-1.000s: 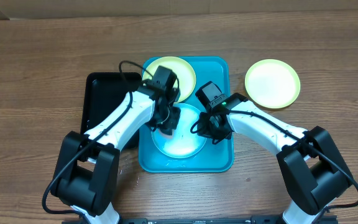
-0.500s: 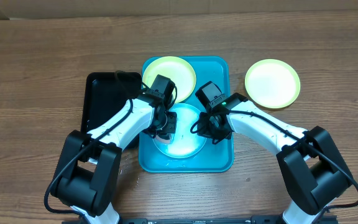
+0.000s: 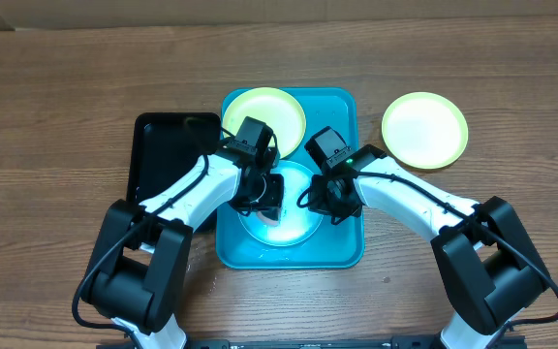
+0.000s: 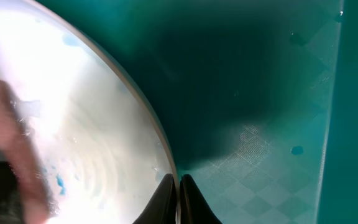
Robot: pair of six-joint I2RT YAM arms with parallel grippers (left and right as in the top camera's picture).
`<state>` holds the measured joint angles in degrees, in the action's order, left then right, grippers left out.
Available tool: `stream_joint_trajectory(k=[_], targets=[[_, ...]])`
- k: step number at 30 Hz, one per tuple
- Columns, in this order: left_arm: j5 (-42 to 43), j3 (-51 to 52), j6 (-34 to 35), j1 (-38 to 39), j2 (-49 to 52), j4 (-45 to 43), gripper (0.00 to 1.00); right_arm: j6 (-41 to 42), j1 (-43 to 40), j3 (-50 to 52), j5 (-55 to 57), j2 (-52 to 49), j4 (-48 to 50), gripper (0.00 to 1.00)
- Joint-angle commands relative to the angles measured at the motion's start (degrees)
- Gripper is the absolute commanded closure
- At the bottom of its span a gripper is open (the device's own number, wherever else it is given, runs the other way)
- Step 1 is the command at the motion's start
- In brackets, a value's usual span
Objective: Clean dirty plates on tray and stack at the side
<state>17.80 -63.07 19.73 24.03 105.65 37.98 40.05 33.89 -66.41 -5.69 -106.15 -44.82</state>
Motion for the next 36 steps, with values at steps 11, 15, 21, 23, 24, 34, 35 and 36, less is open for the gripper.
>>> stream_joint_trajectory(k=[11, 15, 21, 23, 24, 34, 35, 36], targets=[[18.5, -7.6, -5.0, -0.2, -1.7, 3.0, 0.96, 0.2, 0.2, -0.3, 0.5, 0.5, 0.4, 0.96], [9.8, -9.7, -4.9, 0.1, -4.4, 5.5, 0.96, 0.2, 0.2, -0.3, 0.5, 0.5, 0.4, 0.96], [-6.6, -8.9, -4.5, 0.5, -4.4, 9.9, 0.96, 0.2, 0.2, -0.3, 0.5, 0.5, 0.4, 0.96], [-9.5, -7.7, -4.5, 0.7, -4.4, 10.0, 0.96, 0.2, 0.2, -0.3, 0.5, 0.5, 0.4, 0.96], [-10.6, -7.1, -4.5, 0.8, -4.4, 9.9, 0.96, 0.2, 0.2, -0.3, 0.5, 0.5, 0.5, 0.96], [-13.7, -5.3, -4.0, 0.8, -0.7, 9.7, 0.96, 0.3, 0.2, -0.3, 0.5, 0.5, 0.5, 0.96], [-13.7, -5.2, -3.8, 0.8, 0.0, 9.6, 0.96, 0.3, 0.2, -0.3, 0.5, 0.5, 0.5, 0.96], [-13.3, -5.2, -3.8, 0.8, 0.4, 9.6, 0.96, 0.3, 0.2, -0.3, 0.5, 0.5, 0.5, 0.96]])
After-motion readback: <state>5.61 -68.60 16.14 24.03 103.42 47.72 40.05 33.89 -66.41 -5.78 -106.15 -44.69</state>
